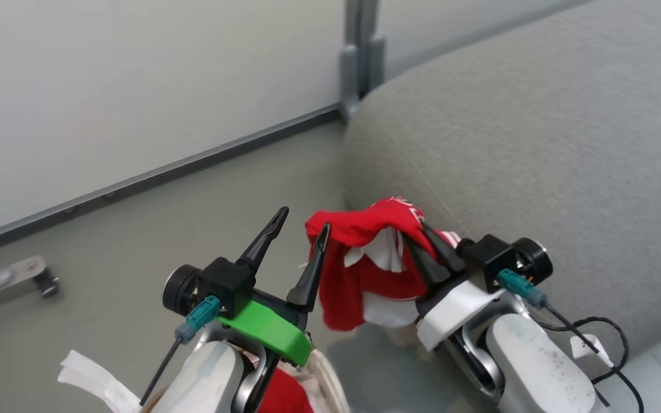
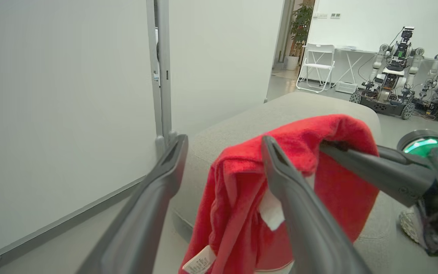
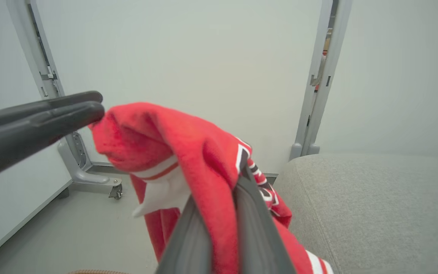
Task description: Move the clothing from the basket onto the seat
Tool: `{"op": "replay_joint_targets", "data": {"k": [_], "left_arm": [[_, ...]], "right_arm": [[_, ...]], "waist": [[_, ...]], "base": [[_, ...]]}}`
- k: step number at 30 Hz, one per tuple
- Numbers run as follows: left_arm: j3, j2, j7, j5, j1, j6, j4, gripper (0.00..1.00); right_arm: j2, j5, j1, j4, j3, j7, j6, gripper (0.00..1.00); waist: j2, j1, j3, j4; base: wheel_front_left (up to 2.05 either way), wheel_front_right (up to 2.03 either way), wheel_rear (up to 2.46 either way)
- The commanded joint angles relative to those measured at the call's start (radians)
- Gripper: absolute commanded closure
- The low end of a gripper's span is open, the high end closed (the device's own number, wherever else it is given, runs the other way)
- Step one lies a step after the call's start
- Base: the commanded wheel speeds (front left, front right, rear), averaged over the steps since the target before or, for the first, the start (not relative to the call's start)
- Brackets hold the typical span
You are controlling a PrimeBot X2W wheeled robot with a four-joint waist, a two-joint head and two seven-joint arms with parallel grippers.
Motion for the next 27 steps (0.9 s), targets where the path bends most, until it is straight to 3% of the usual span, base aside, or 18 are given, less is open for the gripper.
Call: {"op": "replay_joint_targets", "data": {"k": [1, 8, 13, 17, 27], "left_arm": [[-0.011, 0.006, 0.0, 0.003, 0.003, 0.0, 0.0, 0.0], [-0.048, 0.027, 0.0, -0.01, -0.025, 0.0, 0.026, 0.0], [-0.051, 0.052, 0.0, -0.004, -0.025, 0.0, 0.024, 0.0], [-0.052, 0.084, 0.0, -0.001, -0.027, 0.0, 0.011, 0.0], [-0.091, 0.178, 0.0, -0.023, -0.093, 0.0, -0.044, 0.0]], "right_arm": [[-0.002, -0.007, 0.018, -0.014, -0.024, -0.005, -0.001, 1.0], [-0.001, -0.046, 0.036, -0.092, -0.135, -0.005, -0.001, 1.0], [-0.001, -0.082, -0.043, -0.129, -0.207, -0.005, -0.001, 1.0], [-0.019, -0.15, -0.165, -0.122, -0.251, -0.005, -0.001, 1.0], [-0.14, -0.329, -0.542, -0.006, -0.393, -0.005, -0.001, 1.0]], "waist": [[0.0, 0.0001, 0.067, -0.197], [0.0, 0.0001, 0.105, -0.22], [0.0, 0.0001, 0.161, -0.222], [0.0, 0.0001, 0.223, -0.21], [0.0, 0.0001, 0.409, -0.085]], "base": [[0.0, 0.0, 0.0], [0.0, 0.0, 0.0], [0.0, 0.0, 0.0], [0.0, 0.0, 0.0], [0.0, 0.0, 0.0]]}}
